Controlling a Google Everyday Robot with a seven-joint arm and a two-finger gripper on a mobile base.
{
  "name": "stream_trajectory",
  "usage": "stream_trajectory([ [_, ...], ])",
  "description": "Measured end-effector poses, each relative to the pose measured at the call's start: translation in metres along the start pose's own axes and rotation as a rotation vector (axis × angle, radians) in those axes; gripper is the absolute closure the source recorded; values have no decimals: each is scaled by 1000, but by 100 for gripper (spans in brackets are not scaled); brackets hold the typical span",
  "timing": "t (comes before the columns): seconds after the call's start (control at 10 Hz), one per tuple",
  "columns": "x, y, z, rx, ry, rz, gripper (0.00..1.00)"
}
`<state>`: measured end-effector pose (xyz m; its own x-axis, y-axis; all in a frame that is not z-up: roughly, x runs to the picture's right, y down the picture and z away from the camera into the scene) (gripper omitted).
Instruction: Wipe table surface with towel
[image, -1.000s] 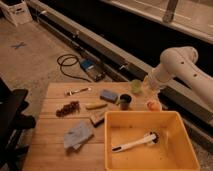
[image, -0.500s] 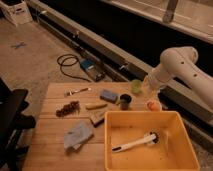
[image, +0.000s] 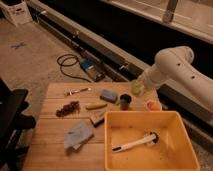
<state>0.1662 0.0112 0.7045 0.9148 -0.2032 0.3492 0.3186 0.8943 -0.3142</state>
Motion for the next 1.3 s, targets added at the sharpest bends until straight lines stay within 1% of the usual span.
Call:
stream_trajectory([
  [0.1,-25,-5,6,-4,-15,-51,50],
  [0.2,-56,-10,14,-15,-34,-112,50],
  [0.3,-77,-12,21,-24,-51,-151,50],
  [0.4,-104,-10,31,-42,-69,-200,50],
  [0.5,-115,-9,35,-49,-79,-218,50],
  [0.6,-112,-8,34,-47,-74,-214,50],
  [1.0,-112,-9,34,-48,-76,-216,50],
  [1.1,-116,-5,37,-55,-74,-238,50],
  [1.3,-137,0,47,-76,-64,-306,50],
])
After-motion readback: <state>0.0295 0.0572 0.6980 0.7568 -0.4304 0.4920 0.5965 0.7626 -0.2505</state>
